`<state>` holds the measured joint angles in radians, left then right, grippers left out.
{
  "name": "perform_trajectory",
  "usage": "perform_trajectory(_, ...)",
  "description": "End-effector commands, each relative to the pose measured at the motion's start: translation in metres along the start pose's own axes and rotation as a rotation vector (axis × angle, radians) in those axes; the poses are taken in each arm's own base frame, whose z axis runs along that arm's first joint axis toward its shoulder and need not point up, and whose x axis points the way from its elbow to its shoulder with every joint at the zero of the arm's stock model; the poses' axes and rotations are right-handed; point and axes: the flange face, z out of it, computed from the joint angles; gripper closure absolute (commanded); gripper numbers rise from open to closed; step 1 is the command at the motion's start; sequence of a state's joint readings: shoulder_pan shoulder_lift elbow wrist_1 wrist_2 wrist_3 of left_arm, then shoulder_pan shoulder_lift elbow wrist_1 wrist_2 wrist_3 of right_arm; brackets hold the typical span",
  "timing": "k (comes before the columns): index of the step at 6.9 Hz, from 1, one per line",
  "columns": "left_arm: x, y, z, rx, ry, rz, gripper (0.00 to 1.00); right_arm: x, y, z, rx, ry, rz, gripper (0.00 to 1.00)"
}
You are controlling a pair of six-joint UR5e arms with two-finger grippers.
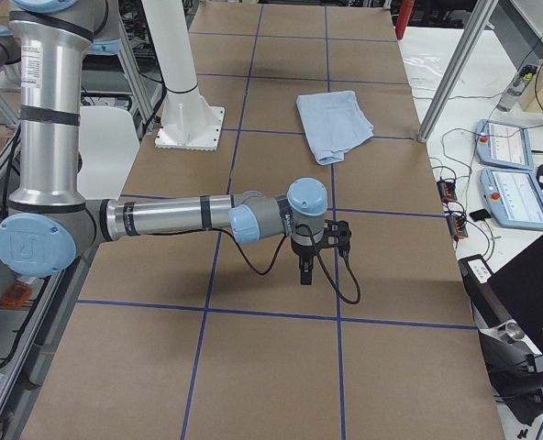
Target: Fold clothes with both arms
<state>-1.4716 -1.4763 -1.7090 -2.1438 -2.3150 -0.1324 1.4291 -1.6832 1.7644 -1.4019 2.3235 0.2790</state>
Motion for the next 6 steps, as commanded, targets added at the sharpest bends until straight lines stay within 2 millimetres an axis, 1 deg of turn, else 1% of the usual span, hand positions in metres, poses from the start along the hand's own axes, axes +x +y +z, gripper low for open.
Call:
perform_trajectory(1,-0.013,0.037,0.01,-0.075,-0.006,-0.033,0.0,0.044,0.031,-0.009,-0.017,-0.014,-0.029,0.0)
perform_trajectory(2,-0.02,0.045,0.017,-0.104,-0.009,-0.057,0.0,0.044,0.029,-0.008,-0.017,-0.01,-0.033,0.0)
perform_trajectory(3,-0.016,0.032,0.01,-0.09,-0.01,-0.058,0.0,0.04,0.025,-0.007,-0.018,-0.013,-0.038,0.0)
perform_trajectory(4,-0.006,0.011,0.003,-0.091,0.016,-0.064,0.0,0.032,0.021,-0.013,-0.008,-0.035,-0.037,0.0)
perform_trajectory(5,0.005,-0.005,-0.005,-0.093,0.022,-0.068,0.0,0.029,0.019,-0.01,-0.016,-0.044,-0.055,0.0)
perform_trajectory(6,-0.001,0.003,0.001,-0.108,0.019,-0.082,0.0,0.03,0.02,-0.008,-0.017,-0.04,-0.06,0.0)
